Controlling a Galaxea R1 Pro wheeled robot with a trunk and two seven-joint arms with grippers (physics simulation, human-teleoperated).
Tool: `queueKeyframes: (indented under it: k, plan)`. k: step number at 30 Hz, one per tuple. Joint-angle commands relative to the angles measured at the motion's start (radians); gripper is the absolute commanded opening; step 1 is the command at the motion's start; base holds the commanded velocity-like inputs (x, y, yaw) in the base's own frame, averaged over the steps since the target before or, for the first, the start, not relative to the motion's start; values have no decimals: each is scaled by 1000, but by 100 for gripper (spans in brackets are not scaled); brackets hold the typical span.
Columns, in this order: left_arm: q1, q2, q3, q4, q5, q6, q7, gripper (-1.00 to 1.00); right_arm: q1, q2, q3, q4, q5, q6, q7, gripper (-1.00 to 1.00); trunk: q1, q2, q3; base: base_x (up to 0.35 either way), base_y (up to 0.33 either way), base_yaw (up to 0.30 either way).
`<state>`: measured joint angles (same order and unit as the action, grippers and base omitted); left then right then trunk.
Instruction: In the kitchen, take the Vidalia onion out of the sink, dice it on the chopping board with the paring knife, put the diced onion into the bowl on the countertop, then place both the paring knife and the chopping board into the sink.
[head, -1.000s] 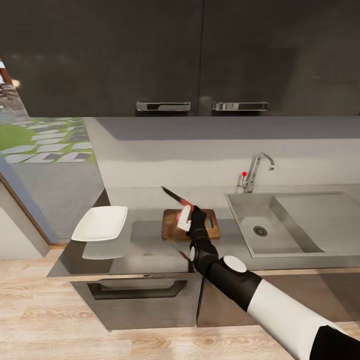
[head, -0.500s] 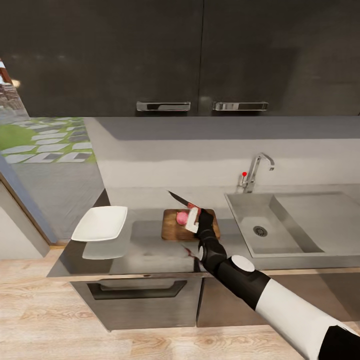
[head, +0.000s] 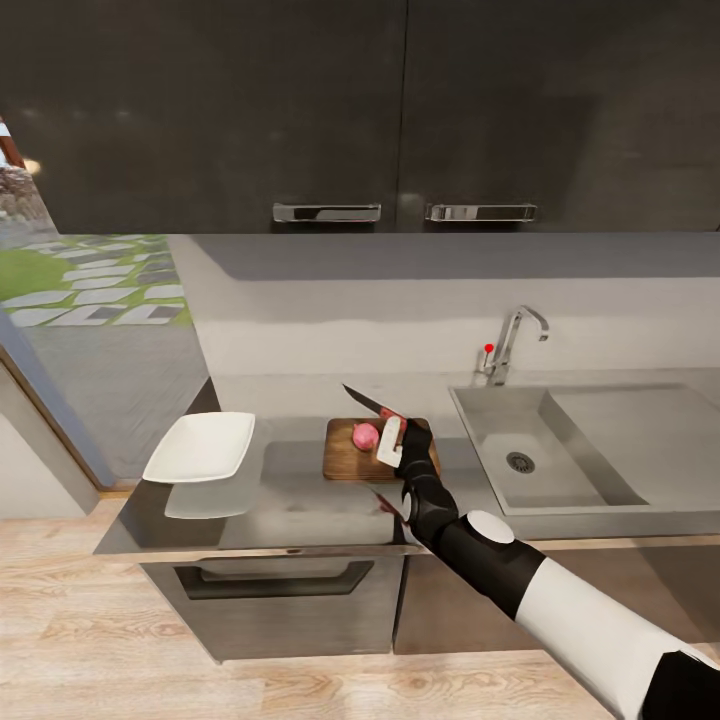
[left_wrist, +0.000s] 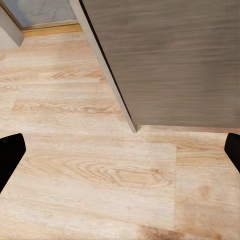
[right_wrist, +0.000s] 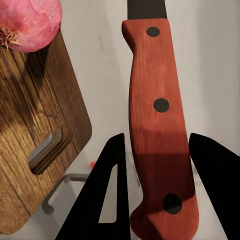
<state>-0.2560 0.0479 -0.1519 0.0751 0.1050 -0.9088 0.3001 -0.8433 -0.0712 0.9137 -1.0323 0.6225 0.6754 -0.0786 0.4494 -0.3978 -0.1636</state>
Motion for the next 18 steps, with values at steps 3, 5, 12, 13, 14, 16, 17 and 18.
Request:
queueKeyframes:
  k: [3,5,12,13,14,16,17,18]
  plan:
    - [-2,0,-9,4,10,-5,-2,100,-2,0,5,0,-2,7,-4,-100,1,-2,-2,0,0,0]
    - [-2,0,-9,4,10,-5,-2,100,-2,1,5,1,-3,7,-4,-100,1,-2,-2,0,0,0]
    - [-2,0,-9,3,10,10,-2,100,-2,3,6,3,-3,7,-3,-100,1,-2,-2,0,0,0]
    - [-2,0,-8,3,10,12,-2,100,-2,3,6,4,-3,7,-3,-100,1,-2,-2,0,0,0]
    - [-2,0,-8,3,10,13,-2,100,-2,4,6,6,-3,7,-3,-100,1,-2,-2,0,0,0]
    - [-2,0,-8,3,10,15,-3,100,-2,5,7,9,-3,7,-3,-100,1,-2,-2,0,0,0]
    - [-2,0,-8,3,10,15,-3,100,-2,5,7,12,-3,7,-3,-100,1,-2,-2,0,0,0]
    - [-2,0,-8,3,10,16,-3,100,-2,6,7,17,-3,7,-3,-100,1,-2,-2,0,0,0]
